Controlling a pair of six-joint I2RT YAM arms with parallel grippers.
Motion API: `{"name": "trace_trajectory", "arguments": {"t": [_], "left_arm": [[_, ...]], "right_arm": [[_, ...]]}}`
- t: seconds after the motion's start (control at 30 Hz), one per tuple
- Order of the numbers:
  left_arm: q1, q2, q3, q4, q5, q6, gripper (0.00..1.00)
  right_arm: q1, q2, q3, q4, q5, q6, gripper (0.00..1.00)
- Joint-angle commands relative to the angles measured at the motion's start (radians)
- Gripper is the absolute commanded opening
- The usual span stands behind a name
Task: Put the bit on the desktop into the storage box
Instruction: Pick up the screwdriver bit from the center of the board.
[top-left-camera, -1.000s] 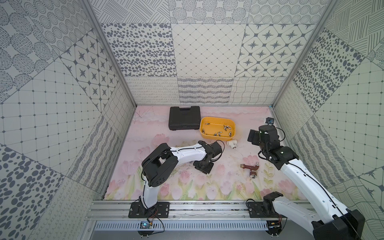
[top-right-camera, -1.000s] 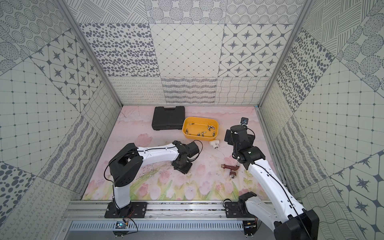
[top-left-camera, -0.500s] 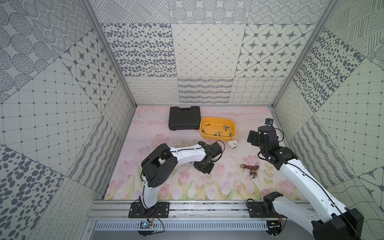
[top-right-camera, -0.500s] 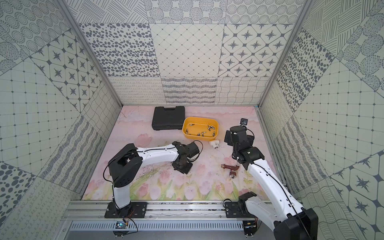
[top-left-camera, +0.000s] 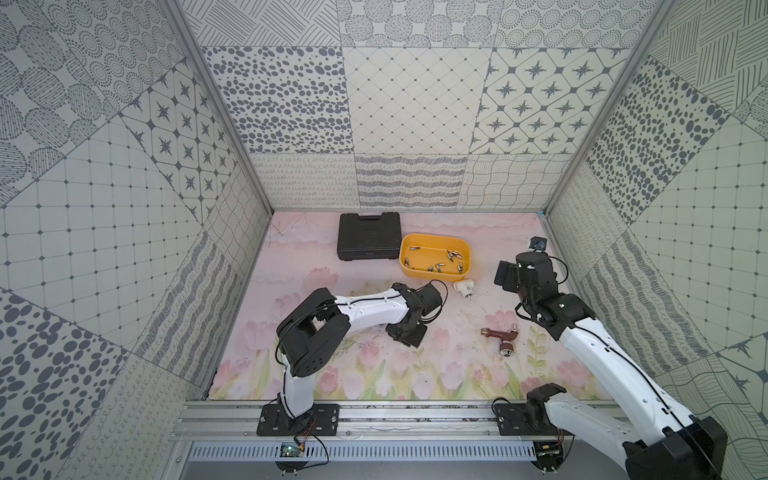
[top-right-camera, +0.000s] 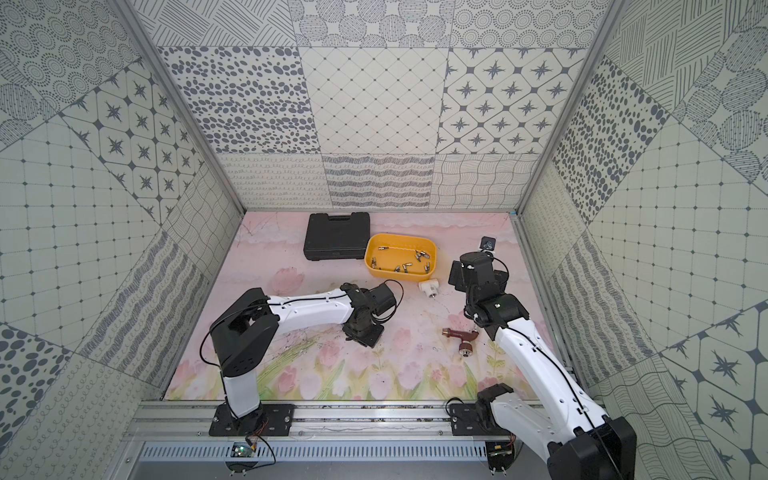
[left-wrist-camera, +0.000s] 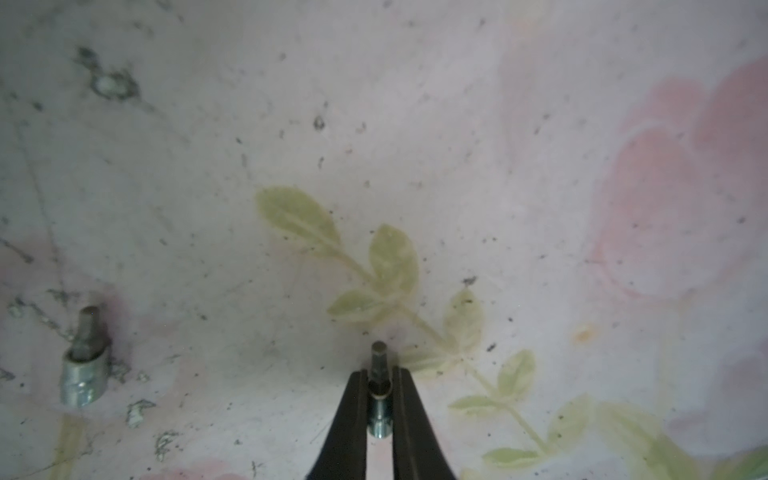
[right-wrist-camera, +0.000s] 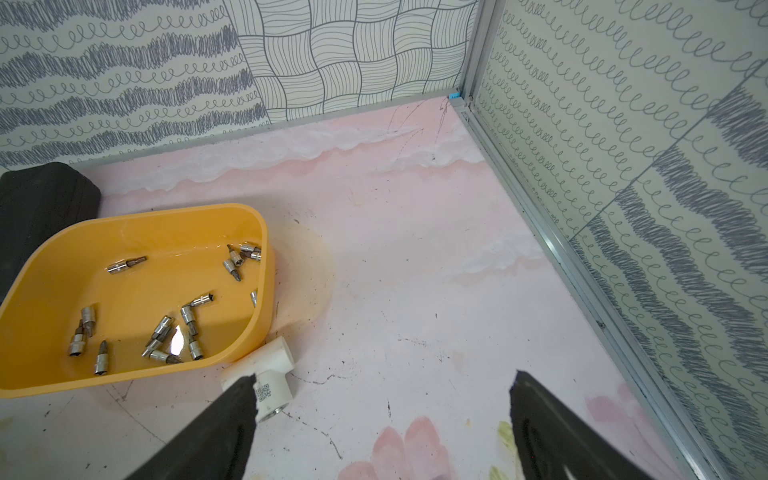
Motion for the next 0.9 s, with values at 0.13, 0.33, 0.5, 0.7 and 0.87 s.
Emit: {"name": "trace_trajectory", "arguments": {"t": [0.13,0.33,0.5,0.7,0.87], "left_arm": [[0.103,-0.041,0.092,0.013,0.031,0.063,0.10],[0.154,-0.022,0.217,-0.027,0.014,0.109,0.09],[0.190,-0.016,0.289,-0.032,0.021,0.121,0.10],[0.238,0.016,0.396,-0.035,0.051,0.123,0.10],[0.254,0.085,0.523,-0.065,0.050,0.139,0.10]], "right_arm": [[-0.004,-0.069,-0.032,0.039,-0.059,0.037,0.97],[-0.006,-0.127,-0.059,0.039,-0.072,0.041,0.97],[-0.006,-0.158,-0.073,0.036,-0.085,0.047,0.97],[-0.006,-0.162,-0.071,0.032,-0.111,0.056,0.97],[-0.006,-0.163,-0.066,0.027,-0.121,0.053,0.97]]}}
